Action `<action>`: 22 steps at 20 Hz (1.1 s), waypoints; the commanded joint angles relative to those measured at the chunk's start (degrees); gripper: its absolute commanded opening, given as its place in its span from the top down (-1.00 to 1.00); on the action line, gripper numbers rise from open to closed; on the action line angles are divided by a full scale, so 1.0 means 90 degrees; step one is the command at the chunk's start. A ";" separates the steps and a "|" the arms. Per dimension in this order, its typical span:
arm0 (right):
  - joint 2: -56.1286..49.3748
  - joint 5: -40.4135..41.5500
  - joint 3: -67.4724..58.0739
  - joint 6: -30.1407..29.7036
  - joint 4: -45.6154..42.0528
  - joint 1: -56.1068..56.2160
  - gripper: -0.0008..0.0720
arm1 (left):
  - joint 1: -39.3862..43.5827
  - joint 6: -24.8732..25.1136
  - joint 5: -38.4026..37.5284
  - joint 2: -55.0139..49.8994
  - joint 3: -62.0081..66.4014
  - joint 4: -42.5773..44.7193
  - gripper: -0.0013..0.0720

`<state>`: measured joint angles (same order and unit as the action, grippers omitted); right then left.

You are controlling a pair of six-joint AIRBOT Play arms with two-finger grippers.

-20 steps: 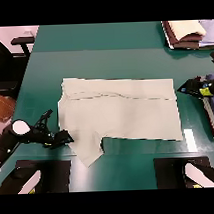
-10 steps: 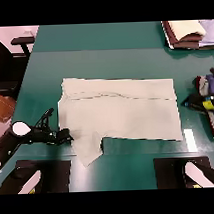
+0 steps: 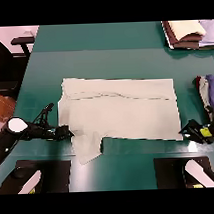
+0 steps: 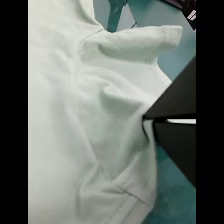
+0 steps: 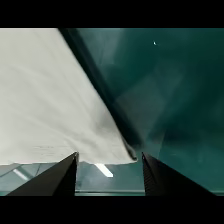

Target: Fold the shirts.

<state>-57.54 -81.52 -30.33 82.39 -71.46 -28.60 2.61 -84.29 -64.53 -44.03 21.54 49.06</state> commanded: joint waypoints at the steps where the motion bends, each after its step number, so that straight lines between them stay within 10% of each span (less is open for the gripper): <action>1: -0.0304 0.0233 0.0204 0.0005 0.0032 0.0306 -0.26 | -0.0005 0.0036 -0.0027 0.0005 0.0036 0.0000 0.88; 7: -0.0029 0.0393 -0.0199 0.0000 -0.0143 0.1146 0.91 | -0.0002 0.0012 -0.0891 0.0007 0.0202 0.0605 0.89; 15: 0.1945 -0.1418 -0.0333 0.0010 -0.1195 0.1974 0.91 | -0.0005 -0.1151 -0.3235 0.2288 0.0357 0.1321 0.89; 22: 0.1044 -0.0653 -0.2052 0.0248 -0.1183 0.2754 0.92 | -0.0005 -0.0357 -0.1008 0.0692 0.1734 0.1382 0.89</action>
<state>-43.40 -91.13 -42.30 84.07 -81.62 -6.79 2.59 -91.35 -82.52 -31.09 32.75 61.06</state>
